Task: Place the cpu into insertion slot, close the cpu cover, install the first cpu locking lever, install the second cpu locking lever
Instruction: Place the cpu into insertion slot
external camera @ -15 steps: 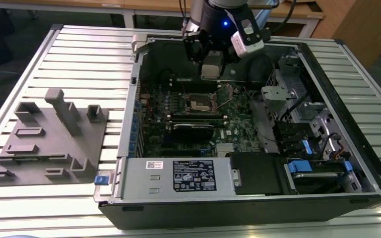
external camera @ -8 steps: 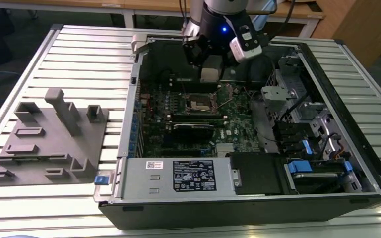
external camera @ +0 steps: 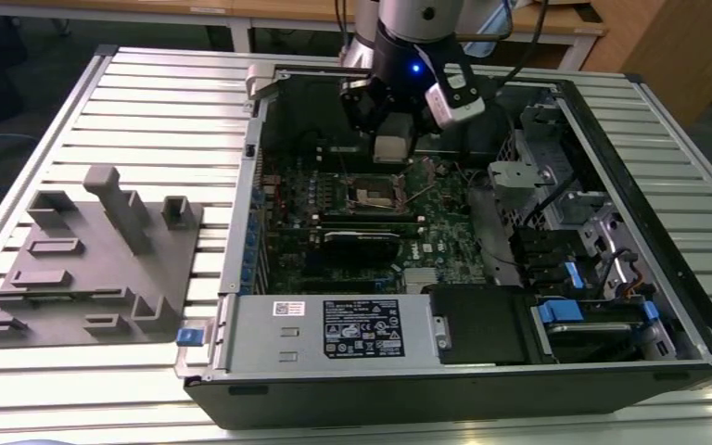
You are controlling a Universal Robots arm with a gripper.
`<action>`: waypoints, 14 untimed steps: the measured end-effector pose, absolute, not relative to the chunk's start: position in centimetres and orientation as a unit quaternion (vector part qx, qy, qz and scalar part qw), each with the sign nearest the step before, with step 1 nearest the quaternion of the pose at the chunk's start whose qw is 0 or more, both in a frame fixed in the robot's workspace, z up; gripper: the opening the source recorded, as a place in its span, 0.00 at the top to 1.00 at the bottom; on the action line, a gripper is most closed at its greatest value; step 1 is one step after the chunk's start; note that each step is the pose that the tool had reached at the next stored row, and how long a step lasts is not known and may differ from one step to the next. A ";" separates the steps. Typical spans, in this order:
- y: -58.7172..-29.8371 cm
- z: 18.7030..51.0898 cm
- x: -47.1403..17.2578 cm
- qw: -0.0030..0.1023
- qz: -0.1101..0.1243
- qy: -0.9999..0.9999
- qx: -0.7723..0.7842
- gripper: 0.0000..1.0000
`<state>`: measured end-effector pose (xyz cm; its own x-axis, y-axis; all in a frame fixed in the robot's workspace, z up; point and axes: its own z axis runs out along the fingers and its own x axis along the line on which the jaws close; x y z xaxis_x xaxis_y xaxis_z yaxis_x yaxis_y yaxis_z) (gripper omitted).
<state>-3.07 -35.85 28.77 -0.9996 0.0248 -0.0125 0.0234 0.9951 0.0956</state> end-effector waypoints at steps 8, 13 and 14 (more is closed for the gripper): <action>-35.9 28.4 -3.1 0.007 0.048 0.999 0.012 0.46; -35.9 27.6 -3.1 0.007 0.048 0.999 0.012 0.46; -35.9 27.5 -3.1 0.007 0.048 0.999 0.012 0.46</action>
